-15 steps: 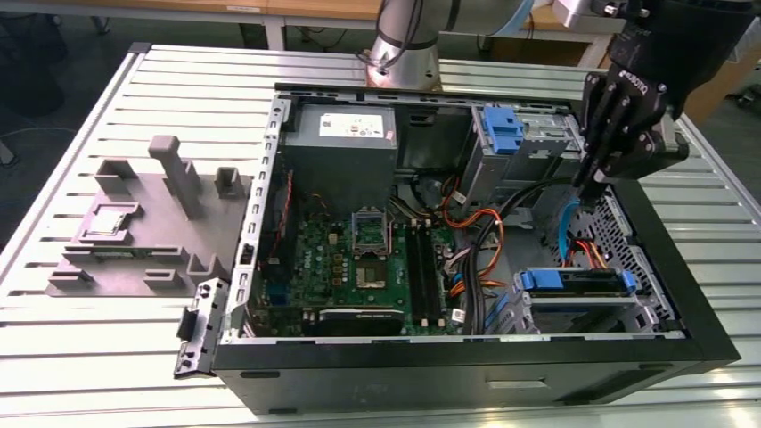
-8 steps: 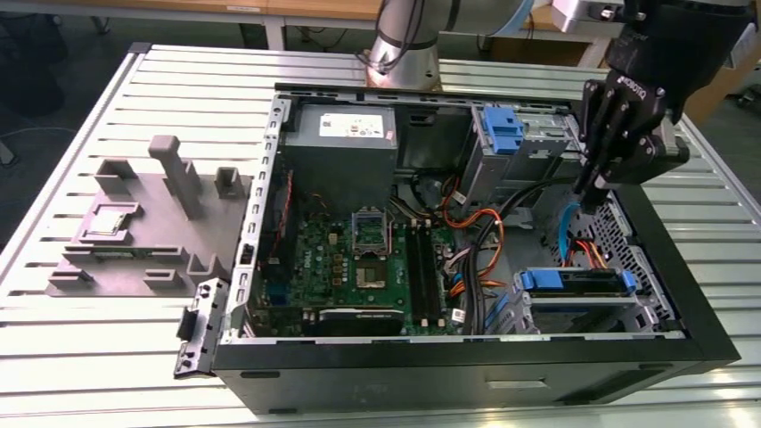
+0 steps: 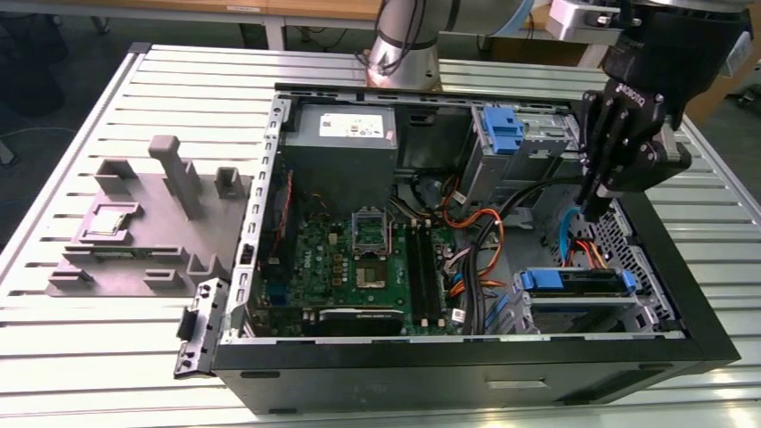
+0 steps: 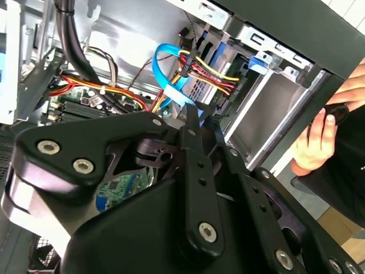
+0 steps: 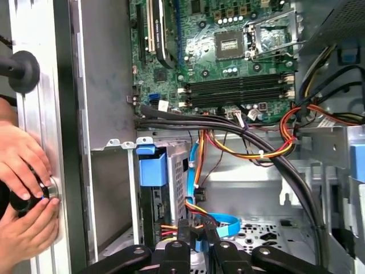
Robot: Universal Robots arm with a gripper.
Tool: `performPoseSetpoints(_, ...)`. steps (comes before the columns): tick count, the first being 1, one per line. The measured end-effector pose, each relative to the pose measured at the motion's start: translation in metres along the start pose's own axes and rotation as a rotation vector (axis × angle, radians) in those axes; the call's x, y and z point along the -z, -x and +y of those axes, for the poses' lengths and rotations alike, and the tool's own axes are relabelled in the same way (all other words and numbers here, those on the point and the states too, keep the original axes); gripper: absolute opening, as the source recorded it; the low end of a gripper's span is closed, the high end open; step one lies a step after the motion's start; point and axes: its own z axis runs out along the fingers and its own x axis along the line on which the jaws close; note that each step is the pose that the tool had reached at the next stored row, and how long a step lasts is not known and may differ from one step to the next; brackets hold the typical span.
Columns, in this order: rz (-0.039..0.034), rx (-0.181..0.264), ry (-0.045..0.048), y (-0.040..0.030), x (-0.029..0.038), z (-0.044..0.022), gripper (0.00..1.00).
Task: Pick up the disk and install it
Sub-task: 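Insert the second disk wire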
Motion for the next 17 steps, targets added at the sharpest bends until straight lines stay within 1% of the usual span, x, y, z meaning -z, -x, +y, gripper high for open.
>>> performPoseSetpoints(4, 0.0109, -0.001, -0.0029, 0.0012, -0.0047, -0.0001, 0.24)
performPoseSetpoints(7, 0.0226, -0.002, -0.0062, 0.0020, -0.0079, -0.0001, 0.24)
performPoseSetpoints(8, 0.0312, -0.002, -0.0086, 0.0026, -0.0102, -0.0002, 0.24)
performPoseSetpoints(9, 0.0471, -0.003, -0.0125, 0.0039, -0.0151, -0.0002, 0.16)
performPoseSetpoints(13, 0.0587, -0.003, -0.0147, 0.0052, -0.0200, -0.0001, 0.17)
performPoseSetpoints(14, 0.0601, -0.003, -0.0151, 0.0055, -0.0214, -0.0001, 0.17)
performPoseSetpoints(15, 0.0613, -0.003, -0.0155, 0.0059, -0.0227, -0.0001, 0.24)
performPoseSetpoints(17, 0.0651, -0.003, -0.0162, 0.0064, -0.0250, 0.0000, 0.24)
